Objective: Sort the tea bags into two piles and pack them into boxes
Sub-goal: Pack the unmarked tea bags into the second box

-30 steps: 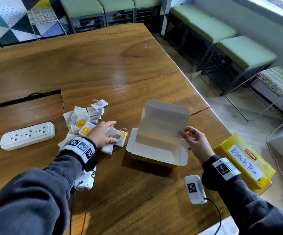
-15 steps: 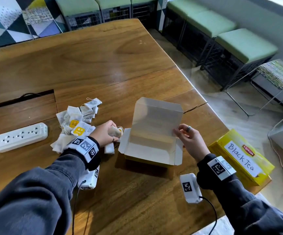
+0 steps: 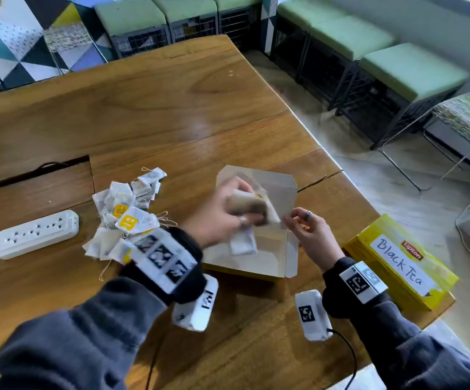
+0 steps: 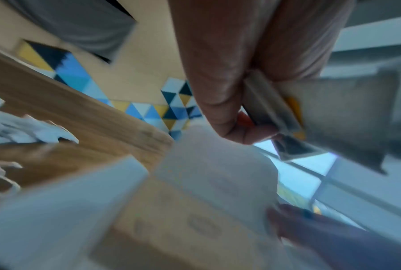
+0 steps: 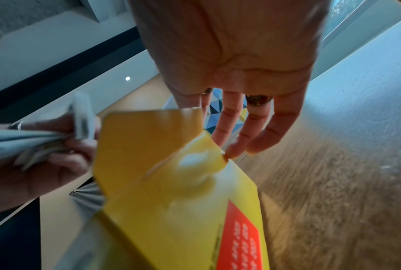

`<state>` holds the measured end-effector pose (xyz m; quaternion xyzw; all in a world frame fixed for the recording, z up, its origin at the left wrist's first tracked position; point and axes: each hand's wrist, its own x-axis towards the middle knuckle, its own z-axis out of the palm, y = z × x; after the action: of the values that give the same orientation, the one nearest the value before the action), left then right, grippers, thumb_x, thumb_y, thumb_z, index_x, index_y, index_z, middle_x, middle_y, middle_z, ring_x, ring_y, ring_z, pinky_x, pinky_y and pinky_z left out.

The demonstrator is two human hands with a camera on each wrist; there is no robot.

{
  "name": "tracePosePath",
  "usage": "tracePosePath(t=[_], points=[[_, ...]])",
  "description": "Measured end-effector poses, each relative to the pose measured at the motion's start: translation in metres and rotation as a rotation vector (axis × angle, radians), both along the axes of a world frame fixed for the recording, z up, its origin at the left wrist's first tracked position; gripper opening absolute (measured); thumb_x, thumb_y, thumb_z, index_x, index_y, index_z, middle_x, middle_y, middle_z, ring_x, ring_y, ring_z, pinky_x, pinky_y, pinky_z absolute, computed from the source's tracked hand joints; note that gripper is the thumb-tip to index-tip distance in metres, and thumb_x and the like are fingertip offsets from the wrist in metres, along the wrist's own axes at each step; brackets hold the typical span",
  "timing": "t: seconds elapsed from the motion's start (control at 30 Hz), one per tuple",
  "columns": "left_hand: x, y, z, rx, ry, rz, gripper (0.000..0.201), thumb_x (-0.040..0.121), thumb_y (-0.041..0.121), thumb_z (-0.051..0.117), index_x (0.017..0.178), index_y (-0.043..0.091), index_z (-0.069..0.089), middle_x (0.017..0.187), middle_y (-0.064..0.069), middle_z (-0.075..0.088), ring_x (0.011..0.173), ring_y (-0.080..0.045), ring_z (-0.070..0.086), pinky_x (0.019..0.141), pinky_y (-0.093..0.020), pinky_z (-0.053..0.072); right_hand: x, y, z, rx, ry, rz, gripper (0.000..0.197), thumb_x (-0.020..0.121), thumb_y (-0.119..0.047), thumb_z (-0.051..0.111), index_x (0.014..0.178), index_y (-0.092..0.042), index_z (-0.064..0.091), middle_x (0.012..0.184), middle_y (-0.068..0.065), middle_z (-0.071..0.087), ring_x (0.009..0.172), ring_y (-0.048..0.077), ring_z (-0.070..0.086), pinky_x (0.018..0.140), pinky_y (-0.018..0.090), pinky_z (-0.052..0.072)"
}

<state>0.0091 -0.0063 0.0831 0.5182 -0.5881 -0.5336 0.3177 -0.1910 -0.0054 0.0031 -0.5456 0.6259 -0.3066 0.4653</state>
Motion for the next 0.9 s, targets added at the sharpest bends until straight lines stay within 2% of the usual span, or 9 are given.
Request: tracePosePath(t=[0.07,0.13,0.3,0.43,0.57,0.67,0.73,0.8,0.9], points=[[-0.027,0.003,-0.019,0.027,-0.124,-0.090,0.034,0.074,0.010,0.075,0.085,0.028,0.049,0.099,-0.003,0.060,0.090,-0.015,0.059,0.074,-0.027,0.051,-0.001,0.001,-0.001,-0.024,0.008,-0.012,0.016,0.092,-0.023,0.055,0.077,-0.027,0.058,0.079,0.003,0.061,0.069,0.019,0.053,0.060,0.027,0.049],[-0.038,0.006,-0.036,0.029,-0.276,-0.134,0.030,0.076,0.014,0.074,0.092,0.025,0.051,0.097,0.002,0.060,0.087,-0.012,0.057,0.071,-0.020,0.046,-0.001,0.001,-0.001,-0.033,-0.003,-0.019,0.015,0.091,-0.022,0.056,0.078,-0.026,0.060,0.076,0.003,0.061,0.067,0.016,0.052,0.058,0.023,0.046],[-0.029,0.009,-0.053,0.143,-0.433,-0.171,0.015,0.086,0.014,0.062,0.098,0.022,0.060,0.094,-0.002,0.065,0.079,-0.012,0.059,0.062,-0.015,0.046,-0.001,0.002,-0.002,-0.044,0.012,0.002,0.009,0.091,-0.032,0.056,0.085,-0.030,0.063,0.090,0.009,0.067,0.079,0.029,0.060,0.070,0.040,0.053],[-0.020,0.000,-0.061,0.234,-0.634,-0.135,0.024,0.090,0.021,0.056,0.113,0.012,0.059,0.111,-0.008,0.063,0.102,-0.025,0.058,0.084,-0.030,0.045,-0.002,0.001,0.000,-0.038,0.040,0.007,0.017,0.092,-0.034,0.054,0.096,-0.021,0.065,0.094,0.010,0.066,0.089,0.032,0.061,0.076,0.046,0.053],[-0.014,-0.006,-0.058,0.361,-0.775,-0.151,0.029,0.097,0.027,0.043,0.111,0.005,0.055,0.096,-0.009,0.057,0.084,-0.023,0.053,0.057,-0.025,0.038,-0.002,0.001,0.001,-0.028,0.053,0.025,0.015,0.092,-0.033,0.054,0.094,-0.022,0.064,0.094,0.008,0.066,0.090,0.032,0.060,0.077,0.048,0.055],[-0.012,-0.006,-0.056,0.426,-0.716,-0.172,0.035,0.094,0.039,0.048,0.106,0.007,0.054,0.095,-0.007,0.057,0.084,-0.022,0.054,0.062,-0.027,0.041,-0.003,0.000,0.002,-0.041,0.063,0.026,0.015,0.092,-0.033,0.054,0.090,-0.021,0.063,0.091,0.008,0.065,0.085,0.030,0.060,0.076,0.045,0.054],[-0.011,-0.004,-0.055,0.403,-0.721,-0.224,0.034,0.093,0.032,0.052,0.117,0.008,0.056,0.111,-0.010,0.062,0.098,-0.025,0.058,0.078,-0.030,0.045,-0.004,0.000,0.003,-0.071,0.093,0.034,0.016,0.092,-0.033,0.053,0.088,-0.020,0.062,0.085,0.005,0.063,0.075,0.025,0.056,0.071,0.040,0.052],[-0.009,-0.001,-0.055,0.276,-0.794,-0.258,0.037,0.092,0.013,0.052,0.129,0.015,0.051,0.128,-0.009,0.056,0.114,-0.024,0.054,0.089,-0.029,0.045,-0.005,-0.001,0.002,-0.087,0.109,0.041,0.015,0.093,-0.033,0.053,0.086,-0.023,0.061,0.081,0.002,0.060,0.071,0.018,0.051,0.065,0.036,0.048],[-0.002,0.001,-0.047,0.122,-0.810,-0.264,0.050,0.088,0.003,0.054,0.134,0.022,0.046,0.134,-0.005,0.050,0.116,-0.019,0.052,0.087,-0.024,0.045,-0.006,-0.001,0.002,-0.083,0.116,0.040,0.014,0.093,-0.033,0.052,0.083,-0.025,0.059,0.081,0.000,0.059,0.070,0.016,0.050,0.065,0.034,0.048]])
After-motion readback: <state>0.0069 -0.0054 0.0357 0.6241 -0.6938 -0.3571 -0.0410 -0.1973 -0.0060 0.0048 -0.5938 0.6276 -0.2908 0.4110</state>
